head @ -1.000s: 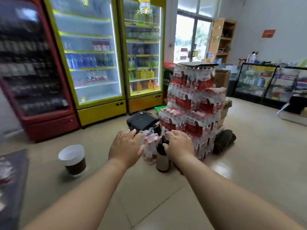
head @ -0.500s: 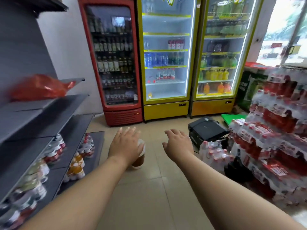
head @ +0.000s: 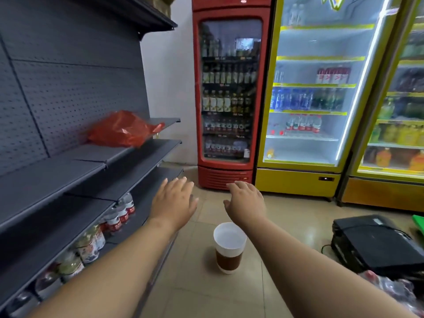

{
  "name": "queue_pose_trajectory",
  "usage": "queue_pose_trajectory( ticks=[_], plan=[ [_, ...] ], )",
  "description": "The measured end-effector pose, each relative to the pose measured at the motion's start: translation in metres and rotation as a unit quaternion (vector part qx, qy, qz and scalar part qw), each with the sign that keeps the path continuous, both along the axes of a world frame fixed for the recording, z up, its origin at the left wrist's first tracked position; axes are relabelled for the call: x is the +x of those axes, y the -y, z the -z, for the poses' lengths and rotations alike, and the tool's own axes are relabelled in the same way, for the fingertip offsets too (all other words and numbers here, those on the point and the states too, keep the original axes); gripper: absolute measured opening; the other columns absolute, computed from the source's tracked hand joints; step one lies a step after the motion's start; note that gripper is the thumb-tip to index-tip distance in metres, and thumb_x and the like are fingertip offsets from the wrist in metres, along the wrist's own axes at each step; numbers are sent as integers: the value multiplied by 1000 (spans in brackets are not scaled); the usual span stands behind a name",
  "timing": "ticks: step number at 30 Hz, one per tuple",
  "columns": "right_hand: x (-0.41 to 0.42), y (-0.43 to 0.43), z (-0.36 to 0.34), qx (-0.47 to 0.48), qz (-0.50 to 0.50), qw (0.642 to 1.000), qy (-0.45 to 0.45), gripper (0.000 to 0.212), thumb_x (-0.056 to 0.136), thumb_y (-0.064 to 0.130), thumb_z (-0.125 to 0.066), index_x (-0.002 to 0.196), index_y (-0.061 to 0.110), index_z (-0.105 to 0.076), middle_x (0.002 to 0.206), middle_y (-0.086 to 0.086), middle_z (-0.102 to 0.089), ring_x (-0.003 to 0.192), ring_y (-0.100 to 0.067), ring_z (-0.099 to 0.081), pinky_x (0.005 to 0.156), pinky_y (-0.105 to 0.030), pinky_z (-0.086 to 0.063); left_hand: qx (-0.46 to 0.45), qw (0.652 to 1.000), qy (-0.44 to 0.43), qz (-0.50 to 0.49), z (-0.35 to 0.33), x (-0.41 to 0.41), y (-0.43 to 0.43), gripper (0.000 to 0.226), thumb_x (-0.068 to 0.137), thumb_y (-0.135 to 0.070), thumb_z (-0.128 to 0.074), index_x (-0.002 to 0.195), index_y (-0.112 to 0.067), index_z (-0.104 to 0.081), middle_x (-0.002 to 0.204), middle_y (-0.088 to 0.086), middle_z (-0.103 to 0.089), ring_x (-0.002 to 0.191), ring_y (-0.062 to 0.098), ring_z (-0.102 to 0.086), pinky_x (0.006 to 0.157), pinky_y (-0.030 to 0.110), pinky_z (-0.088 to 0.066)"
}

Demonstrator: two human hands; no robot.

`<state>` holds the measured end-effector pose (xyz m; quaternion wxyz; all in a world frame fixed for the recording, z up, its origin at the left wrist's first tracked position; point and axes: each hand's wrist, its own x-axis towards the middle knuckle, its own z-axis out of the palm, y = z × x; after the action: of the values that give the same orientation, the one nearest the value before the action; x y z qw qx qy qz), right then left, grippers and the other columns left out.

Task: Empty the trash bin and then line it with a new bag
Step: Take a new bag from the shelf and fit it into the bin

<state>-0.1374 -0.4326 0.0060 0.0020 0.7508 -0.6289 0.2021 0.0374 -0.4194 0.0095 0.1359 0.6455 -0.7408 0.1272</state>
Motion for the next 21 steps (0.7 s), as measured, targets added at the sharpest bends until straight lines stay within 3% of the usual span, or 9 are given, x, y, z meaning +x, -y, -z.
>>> queue_pose_trajectory(
  ticks=[11,21],
  plan=[
    [9,166,-2,0,-103,995,-7,40,89,25,-52,129,18,-50,137,-2,-50,131,-24,-38,110,-35,-29,16,994,-13,-104,4,3,135,53,94,-44,-34,141,-19,-30,153,3,-29,141,19,-22,118,37,-7],
    [74,288,2,-2,-174,985,-7,45,90,28,-53,133,20,-45,139,-2,-48,133,-23,-36,111,-33,-28,-13,987,-2,-163,2,61,240,50,93,-41,-38,137,-18,-37,150,5,-34,139,22,-27,118,38,-10]
  ],
)
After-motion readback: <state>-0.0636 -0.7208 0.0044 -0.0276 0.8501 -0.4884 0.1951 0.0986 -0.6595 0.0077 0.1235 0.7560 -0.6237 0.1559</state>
